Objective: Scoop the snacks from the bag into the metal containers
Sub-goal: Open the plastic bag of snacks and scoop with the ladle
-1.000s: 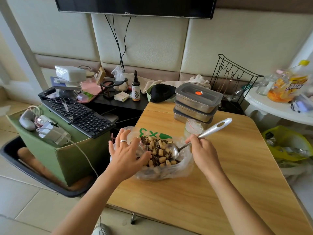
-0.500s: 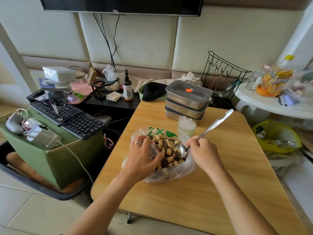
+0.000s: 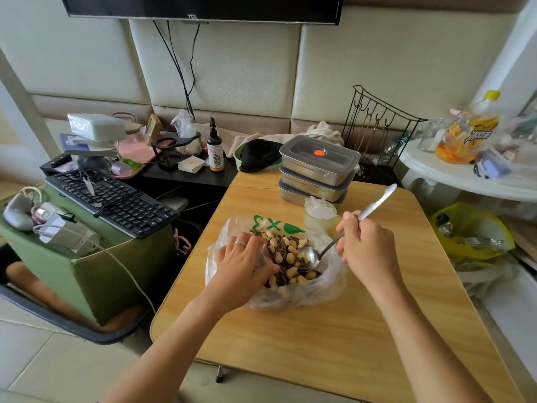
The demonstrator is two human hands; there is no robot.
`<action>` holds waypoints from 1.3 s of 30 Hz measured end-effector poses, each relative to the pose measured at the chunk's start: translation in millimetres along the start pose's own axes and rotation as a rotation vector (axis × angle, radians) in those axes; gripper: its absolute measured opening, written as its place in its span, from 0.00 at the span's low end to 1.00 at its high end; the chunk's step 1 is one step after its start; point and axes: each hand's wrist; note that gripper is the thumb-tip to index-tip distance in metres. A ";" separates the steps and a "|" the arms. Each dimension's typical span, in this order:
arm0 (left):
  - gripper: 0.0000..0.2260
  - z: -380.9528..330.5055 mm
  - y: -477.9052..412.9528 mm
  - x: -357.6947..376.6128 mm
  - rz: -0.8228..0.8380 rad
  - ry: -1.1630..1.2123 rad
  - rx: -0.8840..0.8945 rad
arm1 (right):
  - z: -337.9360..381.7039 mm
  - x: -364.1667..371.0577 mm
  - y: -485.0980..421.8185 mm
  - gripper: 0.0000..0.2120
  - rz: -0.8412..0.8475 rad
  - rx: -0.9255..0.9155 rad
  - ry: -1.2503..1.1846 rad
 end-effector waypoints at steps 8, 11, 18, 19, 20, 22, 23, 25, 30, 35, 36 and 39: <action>0.22 7.0 1.4 11.1 0.032 0.038 0.005 | 1.8 -0.9 5.7 0.20 0.063 -0.015 -0.164; 0.22 5.8 0.5 11.8 0.024 0.033 0.011 | 15.0 9.7 10.4 0.25 0.048 -0.352 0.066; 0.22 2.2 1.6 13.4 0.008 0.053 0.015 | 14.7 16.4 9.0 0.23 0.046 -0.027 -0.128; 0.22 2.1 1.8 13.4 0.009 0.056 0.014 | 12.0 14.6 8.7 0.22 0.066 0.082 -0.214; 0.22 1.9 2.0 13.2 0.009 0.059 0.014 | 9.6 12.5 8.5 0.22 0.083 0.181 -0.299; 0.21 1.7 1.7 12.4 -0.006 0.069 0.013 | 5.4 8.4 8.6 0.22 0.094 0.287 -0.383; 0.21 1.4 1.4 11.7 -0.019 0.076 0.010 | 4.5 6.4 9.0 0.22 0.087 0.288 -0.375; 0.21 -0.4 0.6 8.6 -0.051 0.078 0.005 | 6.0 0.9 10.0 0.22 0.050 0.230 -0.330; 0.33 -5.0 -3.5 -3.3 -0.065 -0.002 0.007 | 14.0 -11.0 9.9 0.21 -0.022 0.108 -0.246; 0.32 -11.0 -8.9 -7.0 0.011 -0.040 -0.037 | 20.6 -17.2 5.0 0.21 -0.018 0.116 -0.272; 0.31 -12.4 -9.7 -7.6 0.013 -0.052 -0.035 | 22.8 -16.9 4.2 0.21 -0.011 0.115 -0.278; 0.31 -14.2 -11.7 -9.8 0.010 -0.047 -0.032 | 30.0 -13.0 1.3 0.22 0.006 0.113 -0.285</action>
Point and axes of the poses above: each hand's wrist, its own y-axis away from the middle knuckle, its own x-axis out of the palm, z = x × y, and after that the axes turned 13 degrees about z, right-handed
